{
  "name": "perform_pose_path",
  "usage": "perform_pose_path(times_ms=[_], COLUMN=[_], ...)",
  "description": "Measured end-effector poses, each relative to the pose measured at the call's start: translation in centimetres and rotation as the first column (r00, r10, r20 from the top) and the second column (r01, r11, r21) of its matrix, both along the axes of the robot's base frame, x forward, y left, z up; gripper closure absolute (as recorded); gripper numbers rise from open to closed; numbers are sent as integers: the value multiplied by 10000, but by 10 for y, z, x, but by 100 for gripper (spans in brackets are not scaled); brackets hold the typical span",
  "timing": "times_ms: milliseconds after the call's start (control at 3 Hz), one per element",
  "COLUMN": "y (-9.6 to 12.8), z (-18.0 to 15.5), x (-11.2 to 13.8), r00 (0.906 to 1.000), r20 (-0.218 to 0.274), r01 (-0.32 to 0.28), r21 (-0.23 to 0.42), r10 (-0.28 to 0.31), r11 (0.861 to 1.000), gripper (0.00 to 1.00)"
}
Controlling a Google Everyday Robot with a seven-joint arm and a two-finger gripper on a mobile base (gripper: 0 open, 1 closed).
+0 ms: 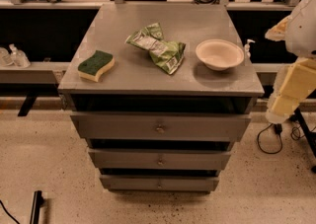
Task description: Open bottom drawer
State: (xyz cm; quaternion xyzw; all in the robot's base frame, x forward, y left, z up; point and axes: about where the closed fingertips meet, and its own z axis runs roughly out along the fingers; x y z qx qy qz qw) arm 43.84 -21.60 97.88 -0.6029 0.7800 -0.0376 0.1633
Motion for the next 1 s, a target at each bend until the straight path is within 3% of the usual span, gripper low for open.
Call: perform_pose_path(times_ms=[333, 667, 1000], y=[0, 11, 56], z=[0, -25, -62], x=[0, -2, -33], r00=[10000, 9998, 9995], r20=[0, -4, 207], r01=[0, 205, -257], r21=[0, 580, 1920], r10=[0, -205, 221], r11=[10000, 9981, 9811], gripper=[0, 0, 0])
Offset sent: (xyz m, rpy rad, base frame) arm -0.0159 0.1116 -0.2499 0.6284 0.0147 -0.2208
